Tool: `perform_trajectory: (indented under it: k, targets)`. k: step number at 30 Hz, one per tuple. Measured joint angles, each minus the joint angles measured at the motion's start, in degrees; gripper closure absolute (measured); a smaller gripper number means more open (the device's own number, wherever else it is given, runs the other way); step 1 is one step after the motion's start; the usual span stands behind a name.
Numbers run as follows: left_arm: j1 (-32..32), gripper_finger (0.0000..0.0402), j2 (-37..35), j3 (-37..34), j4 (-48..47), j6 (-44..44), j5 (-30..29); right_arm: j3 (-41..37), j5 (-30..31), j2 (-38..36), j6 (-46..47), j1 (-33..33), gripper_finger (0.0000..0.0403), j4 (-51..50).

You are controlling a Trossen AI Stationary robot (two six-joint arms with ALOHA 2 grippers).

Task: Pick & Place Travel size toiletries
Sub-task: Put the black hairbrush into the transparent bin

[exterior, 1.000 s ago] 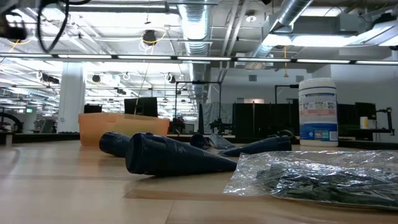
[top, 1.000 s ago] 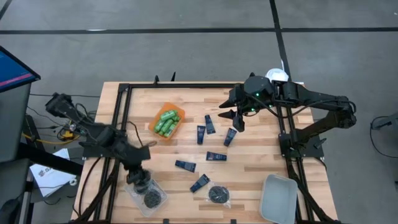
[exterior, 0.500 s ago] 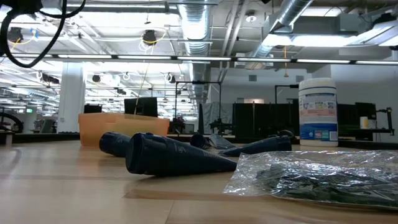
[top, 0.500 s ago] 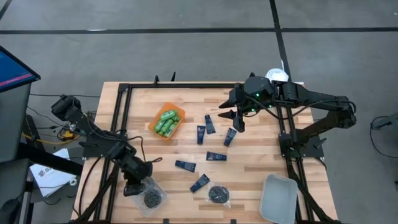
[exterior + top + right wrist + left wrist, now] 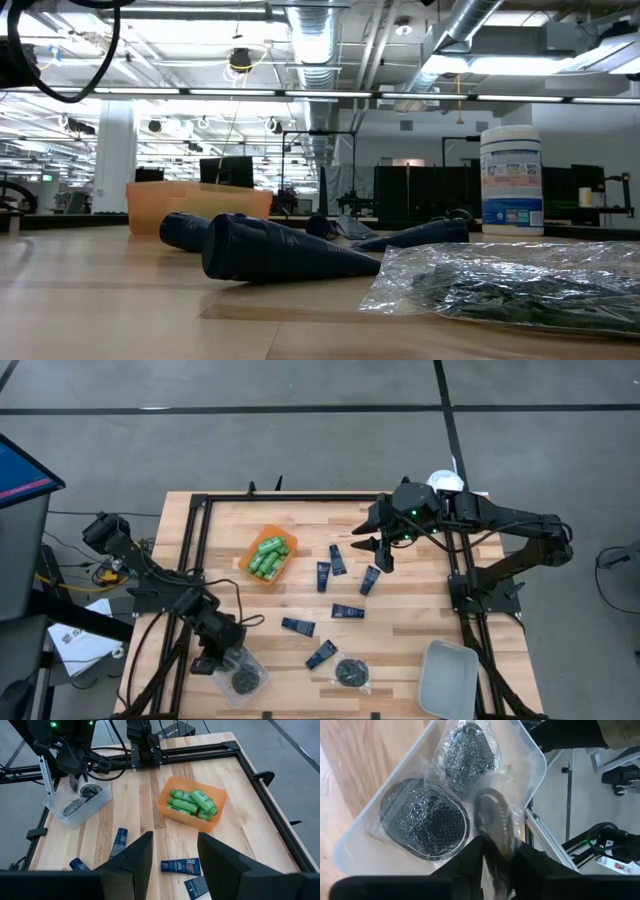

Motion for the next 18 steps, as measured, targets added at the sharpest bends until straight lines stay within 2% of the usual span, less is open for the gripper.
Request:
perform_trajectory:
  k: [5, 12, 18]
  targets:
    - [0.02, 0.0292, 0.00, 0.00, 0.03, 0.12, 1.07, 0.00, 0.00, 0.00, 0.00, 0.00, 0.0254, -0.54]
    - [0.04, 0.0226, -0.37, 0.00, -0.61, -0.66, 1.42, -0.02, 0.00, 0.00, -0.01, -0.33, 0.0254, -1.75]
    - [1.26, 0.0181, -4.42, 0.00, -2.63, -4.73, 1.49, -0.02, 0.00, 0.00, -0.02, -0.68, 0.0259, -2.09]
